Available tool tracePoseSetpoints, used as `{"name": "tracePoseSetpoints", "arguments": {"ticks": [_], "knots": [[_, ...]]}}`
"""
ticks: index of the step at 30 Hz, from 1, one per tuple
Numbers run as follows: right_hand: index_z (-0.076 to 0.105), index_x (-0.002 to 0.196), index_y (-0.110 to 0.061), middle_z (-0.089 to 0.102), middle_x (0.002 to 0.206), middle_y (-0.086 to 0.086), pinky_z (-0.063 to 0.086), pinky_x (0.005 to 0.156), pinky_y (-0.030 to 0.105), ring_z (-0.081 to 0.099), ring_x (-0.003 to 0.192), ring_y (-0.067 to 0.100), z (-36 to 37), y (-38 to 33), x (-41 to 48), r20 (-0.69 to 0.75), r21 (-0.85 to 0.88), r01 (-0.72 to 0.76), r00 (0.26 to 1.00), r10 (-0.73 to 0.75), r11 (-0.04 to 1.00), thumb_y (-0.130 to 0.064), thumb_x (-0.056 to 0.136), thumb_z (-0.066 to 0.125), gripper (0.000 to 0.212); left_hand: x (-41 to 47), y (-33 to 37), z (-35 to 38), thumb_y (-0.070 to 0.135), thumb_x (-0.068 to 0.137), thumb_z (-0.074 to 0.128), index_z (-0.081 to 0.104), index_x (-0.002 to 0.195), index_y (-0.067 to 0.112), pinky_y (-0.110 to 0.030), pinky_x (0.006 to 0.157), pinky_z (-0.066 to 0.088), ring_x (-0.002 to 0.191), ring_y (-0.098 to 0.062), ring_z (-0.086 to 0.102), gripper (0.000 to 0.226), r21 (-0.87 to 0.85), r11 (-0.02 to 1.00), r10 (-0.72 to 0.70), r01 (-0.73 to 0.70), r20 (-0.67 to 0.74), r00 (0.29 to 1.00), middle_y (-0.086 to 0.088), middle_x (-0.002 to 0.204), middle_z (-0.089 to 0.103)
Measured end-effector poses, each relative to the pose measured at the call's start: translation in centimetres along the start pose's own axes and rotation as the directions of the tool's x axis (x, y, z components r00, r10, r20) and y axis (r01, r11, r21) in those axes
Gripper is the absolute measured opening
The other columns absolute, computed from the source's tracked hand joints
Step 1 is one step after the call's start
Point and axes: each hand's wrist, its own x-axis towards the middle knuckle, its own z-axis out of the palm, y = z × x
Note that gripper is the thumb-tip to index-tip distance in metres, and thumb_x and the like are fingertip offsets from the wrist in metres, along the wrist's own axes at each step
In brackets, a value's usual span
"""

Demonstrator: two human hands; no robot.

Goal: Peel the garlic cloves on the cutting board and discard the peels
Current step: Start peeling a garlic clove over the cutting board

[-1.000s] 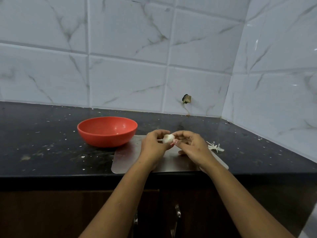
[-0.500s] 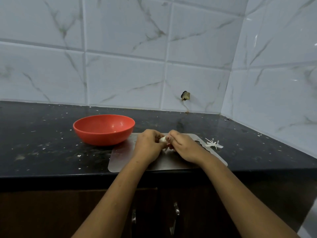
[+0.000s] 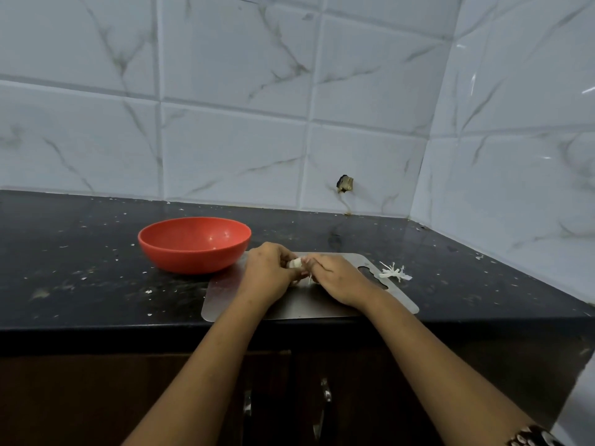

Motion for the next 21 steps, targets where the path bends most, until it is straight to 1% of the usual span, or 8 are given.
{"name": "tracePoseSetpoints", "arguments": {"ticks": [2, 4, 8, 11, 14, 16, 19, 21], "knots": [[0.061, 0.093, -0.015, 0.058, 0.073, -0.008, 0.038, 0.065, 0.017, 0.052, 0.064, -0.004, -0.1, 0.0, -0.1, -0.066, 0.099, -0.028, 0.997, 0.035, 0.995, -0.029, 0.105, 0.035, 0.032, -0.1, 0.1, 0.1, 0.017, 0.068, 0.086, 0.074, 0.088, 0.012, -0.029, 0.077, 0.056, 0.076, -0.013, 0.069, 0.024, 0.000, 1.000, -0.008, 0.008, 0.006, 1.000, -0.002, 0.079, 0.074], [0.055, 0.082, -0.015, 0.056, 0.067, -0.005, 0.036, 0.062, 0.021, 0.049, 0.054, -0.002, -0.1, 0.2, 0.0, -0.137, 0.167, -0.079, 0.985, 0.102, 0.983, -0.029, 0.104, 0.036, 0.033, -0.2, 0.3, 0.2, 0.010, 0.066, 0.086, 0.072, 0.095, 0.011, -0.012, 0.069, 0.050, 0.071, -0.007, 0.064, 0.033, -0.015, 1.000, -0.016, 0.016, 0.000, 1.000, 0.000, 0.083, 0.071], [0.060, 0.087, -0.007, 0.060, 0.080, 0.005, 0.037, 0.065, 0.032, 0.054, 0.075, 0.021, 0.2, 0.6, 0.3, -0.213, -0.155, -0.138, 0.972, 0.103, 0.978, -0.030, 0.100, 0.045, 0.030, -0.4, 0.2, -0.2, 0.000, 0.066, 0.084, 0.067, 0.100, 0.010, -0.004, 0.059, 0.044, 0.066, -0.002, 0.059, 0.039, -0.129, 0.989, -0.069, 0.066, -0.018, 0.997, -0.001, 0.087, 0.068], [0.066, 0.104, -0.014, 0.061, 0.102, 0.006, 0.043, 0.077, 0.034, 0.057, 0.095, 0.024, 0.3, 0.4, 0.2, -0.169, -0.334, -0.134, 0.982, 0.080, 0.933, -0.034, 0.098, 0.047, 0.029, -0.5, 0.2, -0.2, 0.001, 0.065, 0.084, 0.061, 0.094, 0.011, -0.003, 0.056, 0.042, 0.066, 0.001, 0.056, 0.038, -0.107, 0.992, -0.069, 0.065, -0.035, 0.997, 0.005, 0.080, 0.062], [0.066, 0.119, -0.017, 0.061, 0.111, 0.006, 0.045, 0.090, 0.035, 0.057, 0.105, 0.022, 0.1, 0.4, 0.1, -0.153, -0.183, -0.093, 0.986, 0.065, 0.979, -0.033, 0.102, 0.042, 0.034, -0.5, 0.2, -0.1, 0.002, 0.065, 0.084, 0.064, 0.093, 0.007, -0.002, 0.056, 0.041, 0.064, 0.002, 0.054, 0.034, -0.074, 0.996, -0.056, 0.053, -0.042, 0.998, 0.001, 0.083, 0.064], [0.065, 0.122, -0.015, 0.063, 0.113, 0.005, 0.043, 0.093, 0.027, 0.058, 0.107, 0.016, -0.2, 0.3, -0.1, -0.197, -0.050, -0.048, 0.980, 0.038, 0.998, -0.031, 0.103, 0.039, 0.036, -0.3, 0.1, 0.0, 0.004, 0.066, 0.084, 0.066, 0.093, 0.009, -0.002, 0.056, 0.040, 0.065, -0.001, 0.053, 0.033, -0.057, 0.997, -0.047, 0.044, -0.053, 0.997, 0.000, 0.086, 0.064], [0.068, 0.118, -0.017, 0.068, 0.106, -0.003, 0.043, 0.077, 0.007, 0.060, 0.090, 0.003, -0.2, -0.1, -0.3, -0.199, 0.237, -0.007, 0.979, 0.055, 0.972, -0.030, 0.101, 0.048, 0.029, -0.2, 0.0, 0.1, 0.006, 0.067, 0.084, 0.069, 0.093, 0.013, -0.005, 0.060, 0.041, 0.071, -0.009, 0.057, 0.030, -0.030, 0.999, -0.016, 0.015, -0.059, 0.998, 0.001, 0.088, 0.065], [0.069, 0.111, -0.020, 0.072, 0.094, 0.000, 0.052, 0.069, 0.018, 0.064, 0.077, 0.009, 0.1, -0.6, -0.1, -0.157, 0.361, -0.012, 0.985, 0.074, 0.932, -0.031, 0.097, 0.056, 0.022, -0.2, 0.1, 0.0, 0.006, 0.071, 0.081, 0.070, 0.093, 0.012, -0.011, 0.064, 0.047, 0.070, -0.009, 0.061, 0.025, -0.034, 0.999, 0.006, -0.007, -0.036, 0.999, 0.002, 0.088, 0.067]]}}
